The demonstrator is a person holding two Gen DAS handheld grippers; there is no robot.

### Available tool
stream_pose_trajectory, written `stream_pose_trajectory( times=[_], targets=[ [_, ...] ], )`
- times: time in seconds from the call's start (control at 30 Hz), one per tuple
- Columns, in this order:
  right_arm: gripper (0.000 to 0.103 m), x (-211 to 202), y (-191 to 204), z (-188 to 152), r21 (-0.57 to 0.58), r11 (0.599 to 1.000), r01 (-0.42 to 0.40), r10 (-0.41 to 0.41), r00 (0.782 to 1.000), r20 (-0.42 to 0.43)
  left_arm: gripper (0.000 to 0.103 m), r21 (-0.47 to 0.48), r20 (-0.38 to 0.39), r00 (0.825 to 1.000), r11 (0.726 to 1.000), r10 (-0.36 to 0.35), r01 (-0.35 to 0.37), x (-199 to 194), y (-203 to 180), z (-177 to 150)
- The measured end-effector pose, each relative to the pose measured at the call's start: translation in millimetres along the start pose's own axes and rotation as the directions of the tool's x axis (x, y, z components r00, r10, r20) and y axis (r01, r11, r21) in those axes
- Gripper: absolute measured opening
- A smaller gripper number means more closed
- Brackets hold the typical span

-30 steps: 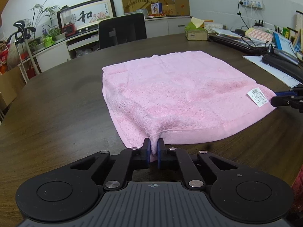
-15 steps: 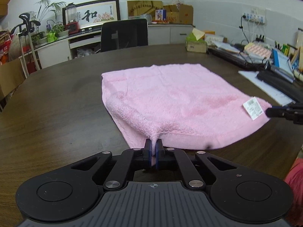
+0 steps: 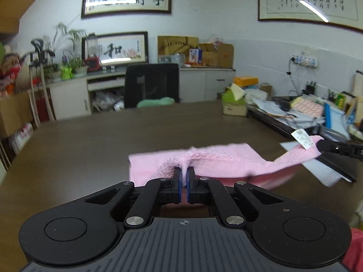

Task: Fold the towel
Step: 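Lift the held edge with both grippers and fold it over the towel, then open both grippers and release the folded edge onto the towel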

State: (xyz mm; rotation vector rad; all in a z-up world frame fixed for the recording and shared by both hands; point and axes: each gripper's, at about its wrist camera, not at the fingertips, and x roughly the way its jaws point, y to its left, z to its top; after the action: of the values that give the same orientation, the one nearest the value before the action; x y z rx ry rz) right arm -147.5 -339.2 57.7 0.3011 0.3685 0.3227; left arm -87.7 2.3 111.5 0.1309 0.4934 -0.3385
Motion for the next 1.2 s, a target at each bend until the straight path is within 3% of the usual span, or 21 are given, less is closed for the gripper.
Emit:
stream_pose_trajectory(
  times=[0.17, 0.3, 0.5, 0.57, 0.73, 0.83, 0.9, 1.0, 1.1, 1.2],
  targets=[
    [0.009, 71.5, -14.6, 12.5, 0.028, 0.998, 0.063, -0.061, 0.996, -0.071, 0.003, 0.012, -0.091, 0.994, 0.998, 0.067, -0.066, 79.5, 8.7, 24.5],
    [0.009, 127.3, -25.9, 12.5, 0.026, 0.995, 0.093, -0.088, 0.985, -0.148, 0.004, 0.028, -0.169, 0.980, 0.994, 0.109, -0.105, 135.6, 12.3, 21.5],
    [0.012, 176.6, -34.6, 4.6, 0.022, 0.987, 0.158, -0.149, 0.962, -0.229, 0.010, -0.003, -0.268, 0.955, 0.991, 0.129, -0.135, 181.0, 23.7, 12.0],
    [0.016, 178.4, -36.5, 2.4, 0.037, 0.987, 0.158, -0.146, 0.962, -0.230, 0.017, -0.018, -0.268, 0.954, 0.990, 0.131, -0.141, 182.1, 29.4, 12.5],
    [0.028, 165.7, -40.9, 8.0, 0.079, 0.984, 0.157, -0.145, 0.980, -0.135, 0.042, -0.072, -0.228, 0.963, 0.984, 0.146, -0.166, 170.6, 48.2, 20.2],
    [0.030, 160.9, -41.0, 12.3, 0.084, 0.986, 0.144, -0.135, 0.986, -0.100, 0.057, -0.109, -0.198, 0.961, 0.971, 0.191, -0.215, 160.0, 58.7, 25.4],
    [0.033, 157.7, -41.0, 14.4, 0.088, 0.988, 0.128, -0.122, 0.990, -0.070, 0.058, -0.141, -0.183, 0.961, 0.962, 0.208, -0.236, 149.1, 65.4, 24.8],
    [0.048, 157.4, -37.5, 13.9, 0.074, 0.991, 0.114, -0.111, 0.993, -0.048, 0.059, -0.185, -0.176, 0.969, 0.961, 0.175, -0.207, 138.2, 71.9, 22.7],
    [0.048, 168.0, -28.5, 11.0, 0.028, 0.994, 0.102, -0.099, 0.992, -0.084, 0.059, -0.212, -0.175, 0.974, 0.961, 0.141, -0.177, 129.6, 75.9, 15.3],
    [0.049, 167.7, -15.1, 9.6, -0.015, 0.989, 0.150, -0.151, 0.985, -0.082, 0.060, -0.213, -0.195, 0.976, 0.967, 0.096, -0.137, 130.9, 76.2, 4.2]
  ],
)
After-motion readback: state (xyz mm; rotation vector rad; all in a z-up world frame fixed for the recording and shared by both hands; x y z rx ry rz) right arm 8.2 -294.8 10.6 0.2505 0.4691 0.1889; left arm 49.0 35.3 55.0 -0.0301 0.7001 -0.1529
